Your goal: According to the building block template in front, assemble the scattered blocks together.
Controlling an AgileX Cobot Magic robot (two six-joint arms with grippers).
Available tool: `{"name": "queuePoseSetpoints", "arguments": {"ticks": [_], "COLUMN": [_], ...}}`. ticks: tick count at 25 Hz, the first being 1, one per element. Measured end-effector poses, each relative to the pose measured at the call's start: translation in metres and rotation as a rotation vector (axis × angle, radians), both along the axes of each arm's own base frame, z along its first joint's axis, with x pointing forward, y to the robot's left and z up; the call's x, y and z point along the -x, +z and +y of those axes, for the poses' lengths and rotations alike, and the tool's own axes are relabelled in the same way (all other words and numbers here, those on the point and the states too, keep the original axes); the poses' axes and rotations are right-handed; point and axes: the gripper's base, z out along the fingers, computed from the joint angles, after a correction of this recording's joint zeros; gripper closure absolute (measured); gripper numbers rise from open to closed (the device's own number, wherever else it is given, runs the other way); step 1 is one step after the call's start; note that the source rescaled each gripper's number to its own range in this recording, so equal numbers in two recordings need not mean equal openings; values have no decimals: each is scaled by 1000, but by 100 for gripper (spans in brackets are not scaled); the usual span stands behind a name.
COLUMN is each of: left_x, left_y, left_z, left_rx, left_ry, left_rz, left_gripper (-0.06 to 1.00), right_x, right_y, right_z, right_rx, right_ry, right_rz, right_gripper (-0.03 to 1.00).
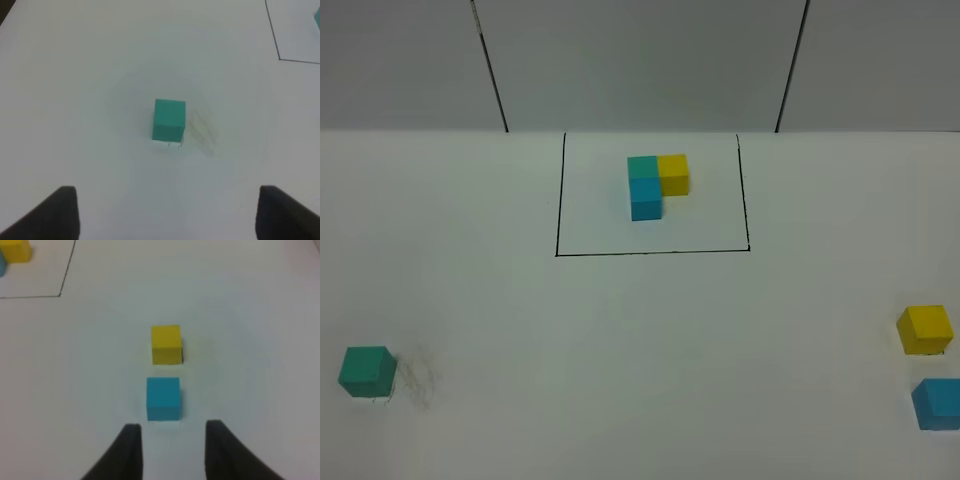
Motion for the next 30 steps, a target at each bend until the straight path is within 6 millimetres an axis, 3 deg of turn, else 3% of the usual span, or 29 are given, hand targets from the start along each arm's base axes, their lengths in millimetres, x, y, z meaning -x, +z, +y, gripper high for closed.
{"name": "queuePoseSetpoints", "arguments": {"ticks": [26,30], "left_x": [-1,-14], "left_y": [0,18], "left_z": [0,0], "left_rx": [2,35], "left_ry": [1,23], "left_rz": [3,9], "left_gripper": [37,37], "right_x": [0,0], "right_y": [0,0], "right_z": [0,0], "right_rx": [0,0], "right_ry": [0,0], "right_rz": [0,0], "right_gripper": [97,97]}}
